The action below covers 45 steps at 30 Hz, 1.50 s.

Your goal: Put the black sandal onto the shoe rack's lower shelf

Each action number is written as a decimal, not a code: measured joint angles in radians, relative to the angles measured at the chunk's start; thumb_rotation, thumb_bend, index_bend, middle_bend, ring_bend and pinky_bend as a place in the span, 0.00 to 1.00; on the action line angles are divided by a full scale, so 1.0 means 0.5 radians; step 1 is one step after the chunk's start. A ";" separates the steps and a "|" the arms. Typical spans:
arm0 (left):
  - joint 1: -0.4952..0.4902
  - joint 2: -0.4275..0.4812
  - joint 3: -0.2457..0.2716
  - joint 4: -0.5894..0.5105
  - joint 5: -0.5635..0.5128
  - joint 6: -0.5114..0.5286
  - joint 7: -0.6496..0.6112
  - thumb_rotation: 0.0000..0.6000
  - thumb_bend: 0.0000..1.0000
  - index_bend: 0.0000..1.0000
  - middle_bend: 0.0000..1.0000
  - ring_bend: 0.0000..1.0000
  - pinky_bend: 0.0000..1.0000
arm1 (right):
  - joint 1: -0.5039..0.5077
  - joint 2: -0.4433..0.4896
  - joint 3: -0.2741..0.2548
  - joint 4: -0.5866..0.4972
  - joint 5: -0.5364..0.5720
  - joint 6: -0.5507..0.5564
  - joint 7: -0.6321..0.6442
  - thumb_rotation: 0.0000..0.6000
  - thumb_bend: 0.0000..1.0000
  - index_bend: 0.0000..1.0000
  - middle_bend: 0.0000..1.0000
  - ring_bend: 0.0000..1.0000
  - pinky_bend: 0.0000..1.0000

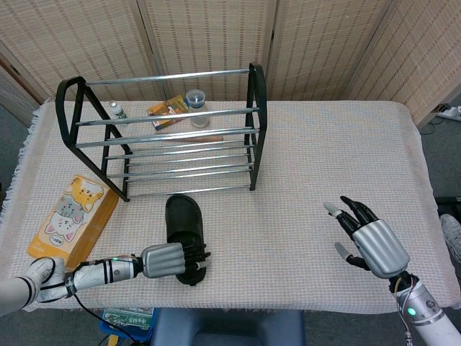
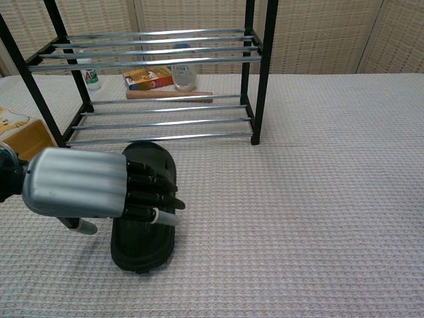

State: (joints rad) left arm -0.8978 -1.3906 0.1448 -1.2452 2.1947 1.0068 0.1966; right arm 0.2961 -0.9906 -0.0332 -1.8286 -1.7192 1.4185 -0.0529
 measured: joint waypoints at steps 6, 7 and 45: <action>-0.047 0.007 -0.018 -0.139 -0.103 -0.168 0.133 1.00 0.17 0.07 0.07 0.09 0.26 | -0.021 0.002 0.013 0.027 0.000 0.012 0.031 1.00 0.38 0.00 0.25 0.10 0.15; -0.054 0.007 -0.022 -0.156 -0.118 -0.189 0.153 1.00 0.17 0.07 0.07 0.09 0.26 | -0.024 0.002 0.014 0.030 -0.001 0.014 0.036 1.00 0.38 0.00 0.25 0.10 0.15; -0.172 -0.095 0.010 -0.214 -0.297 -0.197 0.340 1.00 0.17 0.52 0.36 0.29 0.39 | -0.083 -0.032 0.073 0.163 0.034 0.018 0.197 1.00 0.38 0.00 0.25 0.10 0.15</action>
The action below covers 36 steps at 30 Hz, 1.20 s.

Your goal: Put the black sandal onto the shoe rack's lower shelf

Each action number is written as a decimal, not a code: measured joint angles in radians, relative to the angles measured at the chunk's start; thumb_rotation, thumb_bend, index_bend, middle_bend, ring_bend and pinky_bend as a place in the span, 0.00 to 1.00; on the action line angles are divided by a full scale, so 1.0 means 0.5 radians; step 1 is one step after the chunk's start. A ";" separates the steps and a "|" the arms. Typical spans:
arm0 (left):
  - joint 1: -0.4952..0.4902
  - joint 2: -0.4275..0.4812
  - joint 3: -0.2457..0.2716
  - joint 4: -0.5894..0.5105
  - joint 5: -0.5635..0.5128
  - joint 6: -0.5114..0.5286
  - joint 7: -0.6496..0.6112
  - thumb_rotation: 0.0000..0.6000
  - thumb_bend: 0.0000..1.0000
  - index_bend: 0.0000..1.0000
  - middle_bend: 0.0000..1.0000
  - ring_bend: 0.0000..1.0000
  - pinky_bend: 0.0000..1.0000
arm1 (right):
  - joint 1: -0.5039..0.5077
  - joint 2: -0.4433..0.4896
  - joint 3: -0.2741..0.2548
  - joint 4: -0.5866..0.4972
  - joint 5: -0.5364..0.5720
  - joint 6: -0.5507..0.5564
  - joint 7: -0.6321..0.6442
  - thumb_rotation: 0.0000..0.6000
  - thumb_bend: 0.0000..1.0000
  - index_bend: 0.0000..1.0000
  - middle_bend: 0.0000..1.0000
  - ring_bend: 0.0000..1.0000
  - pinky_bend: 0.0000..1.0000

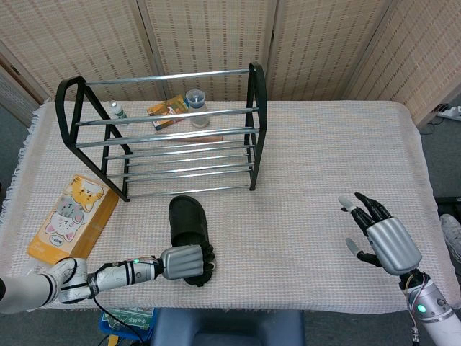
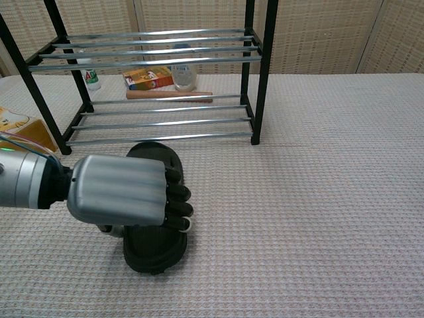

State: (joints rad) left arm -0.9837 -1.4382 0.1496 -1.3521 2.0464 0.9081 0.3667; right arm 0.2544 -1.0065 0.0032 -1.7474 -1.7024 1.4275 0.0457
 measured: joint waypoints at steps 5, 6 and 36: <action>0.028 0.055 0.008 -0.079 0.004 0.061 0.051 1.00 0.17 0.51 0.36 0.29 0.39 | -0.008 -0.003 0.000 0.000 -0.012 0.010 0.000 1.00 0.38 0.00 0.25 0.10 0.15; 0.035 0.073 0.007 -0.108 0.002 0.073 0.069 1.00 0.17 0.51 0.36 0.29 0.39 | -0.010 -0.003 0.000 0.000 -0.015 0.012 0.000 1.00 0.38 0.00 0.25 0.10 0.15; 0.061 0.073 -0.366 -0.093 -0.411 0.002 0.394 1.00 0.17 0.50 0.36 0.29 0.39 | -0.070 0.022 0.007 0.009 -0.063 0.103 0.032 1.00 0.38 0.00 0.25 0.10 0.15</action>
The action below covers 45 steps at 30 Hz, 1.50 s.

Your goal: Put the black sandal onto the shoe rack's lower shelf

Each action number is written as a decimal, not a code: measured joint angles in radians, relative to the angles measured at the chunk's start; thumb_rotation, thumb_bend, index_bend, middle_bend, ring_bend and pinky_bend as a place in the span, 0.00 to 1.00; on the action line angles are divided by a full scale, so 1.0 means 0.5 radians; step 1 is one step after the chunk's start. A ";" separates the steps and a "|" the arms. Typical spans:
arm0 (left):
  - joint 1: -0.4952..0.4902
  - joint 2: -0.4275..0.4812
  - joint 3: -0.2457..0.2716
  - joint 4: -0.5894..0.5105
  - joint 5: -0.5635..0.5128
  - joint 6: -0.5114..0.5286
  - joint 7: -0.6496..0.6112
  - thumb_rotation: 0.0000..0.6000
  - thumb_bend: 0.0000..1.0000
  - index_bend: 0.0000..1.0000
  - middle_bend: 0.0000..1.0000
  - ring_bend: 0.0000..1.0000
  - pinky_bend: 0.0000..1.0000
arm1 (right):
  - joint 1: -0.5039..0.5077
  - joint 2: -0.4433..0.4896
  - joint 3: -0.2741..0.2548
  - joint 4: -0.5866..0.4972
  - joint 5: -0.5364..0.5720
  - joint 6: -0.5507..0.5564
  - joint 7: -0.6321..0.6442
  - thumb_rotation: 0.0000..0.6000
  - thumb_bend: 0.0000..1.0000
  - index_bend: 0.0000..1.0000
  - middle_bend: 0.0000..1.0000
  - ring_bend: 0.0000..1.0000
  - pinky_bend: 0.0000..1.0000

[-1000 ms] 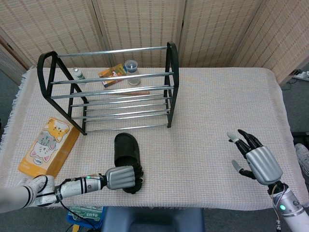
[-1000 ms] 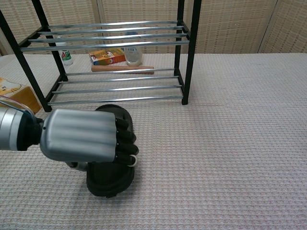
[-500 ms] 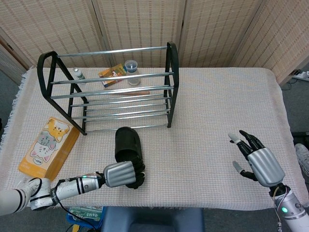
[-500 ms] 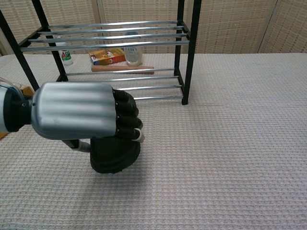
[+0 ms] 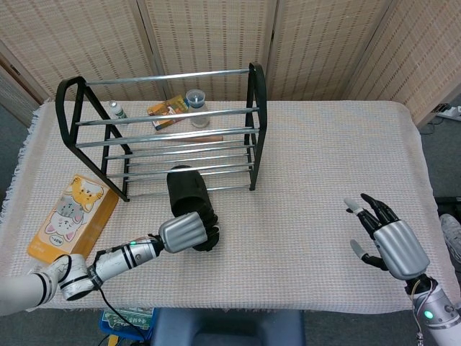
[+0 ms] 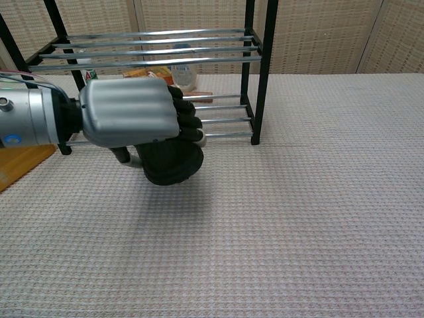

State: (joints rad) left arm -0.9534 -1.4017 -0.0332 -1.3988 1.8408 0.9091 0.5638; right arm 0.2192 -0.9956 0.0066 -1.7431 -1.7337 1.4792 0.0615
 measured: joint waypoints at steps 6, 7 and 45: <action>-0.071 -0.102 -0.027 0.277 0.002 -0.031 0.018 1.00 0.17 0.50 0.36 0.29 0.39 | -0.008 0.005 0.008 -0.001 0.012 0.006 0.003 1.00 0.39 0.00 0.25 0.10 0.15; -0.085 -0.119 -0.028 0.325 0.004 -0.037 0.012 1.00 0.17 0.50 0.36 0.29 0.39 | -0.009 0.006 0.009 -0.001 0.012 0.008 0.003 1.00 0.38 0.00 0.25 0.10 0.15; -0.298 -0.553 0.159 1.430 -0.058 -0.072 -0.252 1.00 0.17 0.20 0.25 0.21 0.39 | -0.044 -0.008 0.025 0.027 0.069 -0.005 0.016 1.00 0.38 0.00 0.25 0.10 0.15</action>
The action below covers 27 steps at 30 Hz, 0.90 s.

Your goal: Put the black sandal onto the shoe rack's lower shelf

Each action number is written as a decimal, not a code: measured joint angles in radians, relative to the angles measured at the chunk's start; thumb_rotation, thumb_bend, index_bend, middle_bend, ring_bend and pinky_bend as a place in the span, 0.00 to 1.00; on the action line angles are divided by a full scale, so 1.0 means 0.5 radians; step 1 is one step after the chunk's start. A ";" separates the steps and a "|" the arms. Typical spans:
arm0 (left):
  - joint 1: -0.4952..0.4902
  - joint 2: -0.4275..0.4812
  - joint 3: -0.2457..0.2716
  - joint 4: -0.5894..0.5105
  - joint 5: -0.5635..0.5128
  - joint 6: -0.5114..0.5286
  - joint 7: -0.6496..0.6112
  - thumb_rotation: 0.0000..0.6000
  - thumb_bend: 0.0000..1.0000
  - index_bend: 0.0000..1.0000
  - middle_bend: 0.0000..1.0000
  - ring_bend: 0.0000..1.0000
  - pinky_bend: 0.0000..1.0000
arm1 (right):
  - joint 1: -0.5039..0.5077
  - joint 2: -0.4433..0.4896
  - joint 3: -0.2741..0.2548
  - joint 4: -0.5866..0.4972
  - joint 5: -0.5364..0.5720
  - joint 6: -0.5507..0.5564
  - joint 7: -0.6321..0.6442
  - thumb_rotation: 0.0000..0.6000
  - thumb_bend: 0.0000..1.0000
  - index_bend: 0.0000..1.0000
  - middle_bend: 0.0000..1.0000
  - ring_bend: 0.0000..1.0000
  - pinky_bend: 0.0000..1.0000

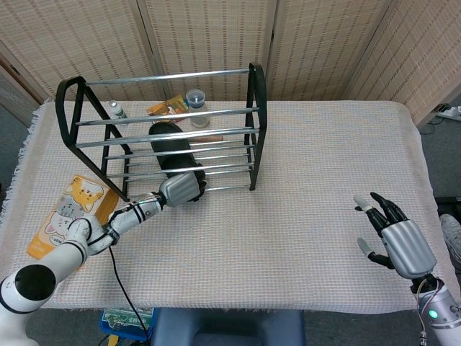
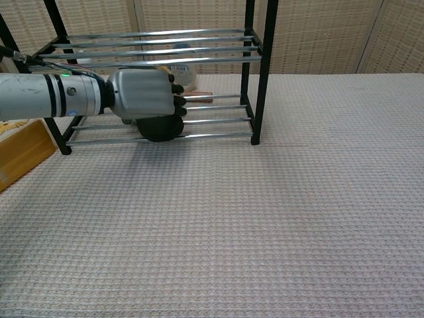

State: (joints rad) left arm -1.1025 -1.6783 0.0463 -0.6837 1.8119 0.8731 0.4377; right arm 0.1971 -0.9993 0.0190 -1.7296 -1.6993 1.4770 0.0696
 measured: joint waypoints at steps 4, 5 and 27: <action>0.009 -0.007 0.004 0.003 -0.020 0.004 0.041 1.00 0.17 0.14 0.20 0.18 0.39 | -0.002 0.000 0.002 -0.001 0.002 0.000 -0.001 1.00 0.38 0.00 0.25 0.10 0.15; 0.011 -0.010 0.003 0.003 -0.028 0.004 0.051 1.00 0.17 0.14 0.19 0.17 0.39 | -0.002 0.001 0.002 -0.002 0.002 0.000 -0.002 1.00 0.38 0.00 0.25 0.10 0.15; 0.203 0.330 -0.065 -0.678 -0.258 0.118 0.261 1.00 0.17 0.12 0.18 0.17 0.39 | -0.022 0.035 0.015 -0.015 -0.010 0.043 0.010 1.00 0.38 0.00 0.25 0.10 0.15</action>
State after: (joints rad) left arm -1.0010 -1.5131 0.0139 -1.0226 1.6827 0.9321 0.5680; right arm 0.1860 -0.9818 0.0264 -1.7371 -1.7044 1.4982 0.0747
